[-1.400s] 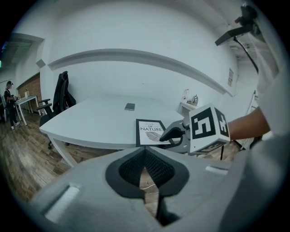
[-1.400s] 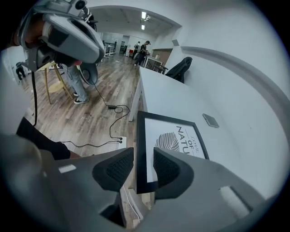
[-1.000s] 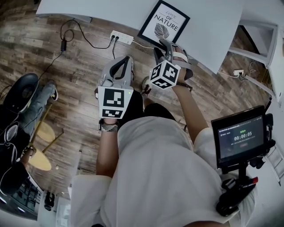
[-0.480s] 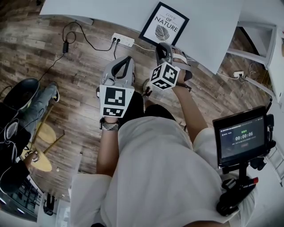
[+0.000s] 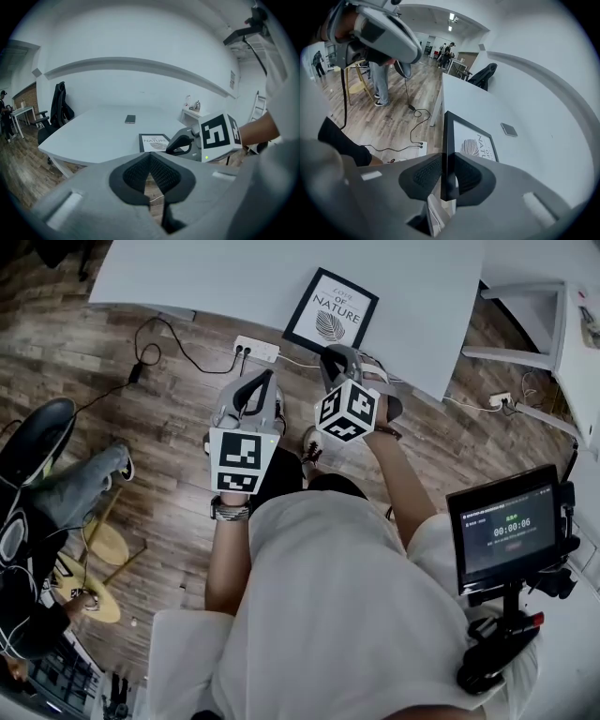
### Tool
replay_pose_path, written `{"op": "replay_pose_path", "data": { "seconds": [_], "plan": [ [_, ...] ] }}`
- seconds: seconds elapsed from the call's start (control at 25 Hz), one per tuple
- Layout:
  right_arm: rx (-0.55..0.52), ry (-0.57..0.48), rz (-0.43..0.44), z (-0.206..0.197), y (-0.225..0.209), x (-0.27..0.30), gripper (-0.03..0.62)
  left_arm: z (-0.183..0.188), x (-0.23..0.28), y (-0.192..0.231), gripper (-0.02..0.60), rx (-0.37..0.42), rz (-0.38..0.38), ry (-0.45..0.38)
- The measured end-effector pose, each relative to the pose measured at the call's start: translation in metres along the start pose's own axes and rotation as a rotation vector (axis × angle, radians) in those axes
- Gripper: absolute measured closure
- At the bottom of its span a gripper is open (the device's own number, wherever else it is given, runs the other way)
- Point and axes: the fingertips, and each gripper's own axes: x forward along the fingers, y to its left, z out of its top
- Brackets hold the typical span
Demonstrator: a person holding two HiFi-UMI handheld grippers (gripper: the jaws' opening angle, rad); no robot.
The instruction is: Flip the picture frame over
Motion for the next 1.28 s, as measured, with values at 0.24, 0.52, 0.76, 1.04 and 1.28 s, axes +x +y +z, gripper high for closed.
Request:
{"op": "replay_pose_path", "data": {
  "seconds": [0.24, 0.52, 0.76, 1.04, 1.28],
  "plan": [
    [0.110, -0.048, 0.065, 0.005, -0.020, -0.043, 0.511, 0.041, -0.008, -0.020, 0.577, 0.046, -0.005, -0.031],
    [0.254, -0.126, 0.111, 0.005, -0.039, -0.069, 0.511, 0.063, -0.004, -0.032, 0.577, 0.084, -0.011, -0.061],
    [0.366, -0.186, 0.153, 0.010, -0.053, -0.088, 0.511, 0.078, -0.003, -0.034, 0.577, 0.109, -0.029, -0.078],
    [0.471, -0.225, 0.186, 0.042, -0.053, -0.086, 0.511, 0.089, -0.004, -0.008, 0.577, 0.133, -0.075, -0.098],
    [0.575, -0.270, 0.220, 0.045, -0.076, -0.092, 0.511, 0.114, 0.013, -0.007, 0.577, 0.146, -0.112, -0.103]
  ]
}}
